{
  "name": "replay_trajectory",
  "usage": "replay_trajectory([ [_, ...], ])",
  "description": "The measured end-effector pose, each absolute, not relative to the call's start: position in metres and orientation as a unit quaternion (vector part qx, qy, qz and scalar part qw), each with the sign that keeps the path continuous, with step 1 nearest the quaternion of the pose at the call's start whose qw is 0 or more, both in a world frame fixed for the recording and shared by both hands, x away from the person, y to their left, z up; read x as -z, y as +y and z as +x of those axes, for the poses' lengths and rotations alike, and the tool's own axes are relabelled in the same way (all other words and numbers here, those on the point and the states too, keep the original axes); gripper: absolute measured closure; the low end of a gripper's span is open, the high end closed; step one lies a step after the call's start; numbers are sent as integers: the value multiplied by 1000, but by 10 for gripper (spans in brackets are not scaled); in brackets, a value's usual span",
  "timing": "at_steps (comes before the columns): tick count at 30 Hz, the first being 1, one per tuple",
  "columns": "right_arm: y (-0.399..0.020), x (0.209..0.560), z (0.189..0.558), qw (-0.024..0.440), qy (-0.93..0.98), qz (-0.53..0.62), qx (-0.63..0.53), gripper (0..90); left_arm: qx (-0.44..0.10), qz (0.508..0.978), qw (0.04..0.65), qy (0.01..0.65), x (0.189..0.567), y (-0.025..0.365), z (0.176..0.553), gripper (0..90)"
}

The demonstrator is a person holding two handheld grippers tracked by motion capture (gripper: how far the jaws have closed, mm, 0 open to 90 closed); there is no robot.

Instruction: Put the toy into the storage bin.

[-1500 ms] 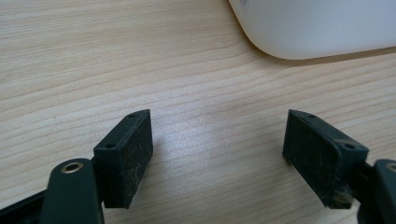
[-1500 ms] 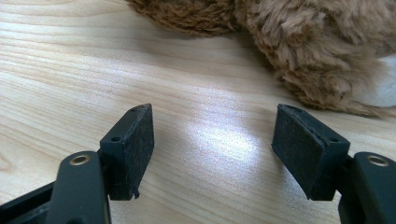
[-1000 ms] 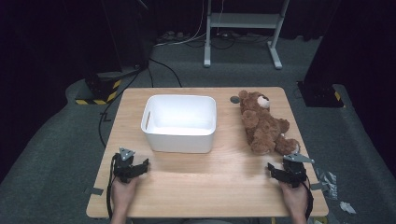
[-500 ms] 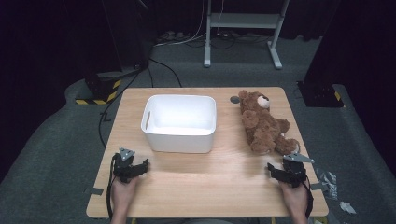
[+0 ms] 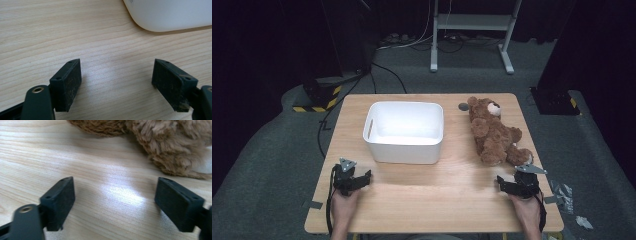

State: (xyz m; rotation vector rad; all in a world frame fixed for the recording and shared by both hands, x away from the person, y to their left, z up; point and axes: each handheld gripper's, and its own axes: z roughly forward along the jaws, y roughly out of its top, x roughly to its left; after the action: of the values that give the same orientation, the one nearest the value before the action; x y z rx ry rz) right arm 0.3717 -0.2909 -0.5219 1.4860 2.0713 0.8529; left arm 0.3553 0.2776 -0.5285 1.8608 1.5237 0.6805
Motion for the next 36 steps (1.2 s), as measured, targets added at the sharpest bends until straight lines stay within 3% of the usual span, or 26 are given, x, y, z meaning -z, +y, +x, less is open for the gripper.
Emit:
replay_trajectory([
  [21,-288,515,363,229,746,530,-331,238,-259,705,316,579,529,278,355,234],
  [24,-287,513,362,232,748,526,-332,288,-259,705,316,579,529,278,355,235],
  [36,-287,508,361,224,737,535,-347,292,-259,705,316,579,529,278,355,235],
])
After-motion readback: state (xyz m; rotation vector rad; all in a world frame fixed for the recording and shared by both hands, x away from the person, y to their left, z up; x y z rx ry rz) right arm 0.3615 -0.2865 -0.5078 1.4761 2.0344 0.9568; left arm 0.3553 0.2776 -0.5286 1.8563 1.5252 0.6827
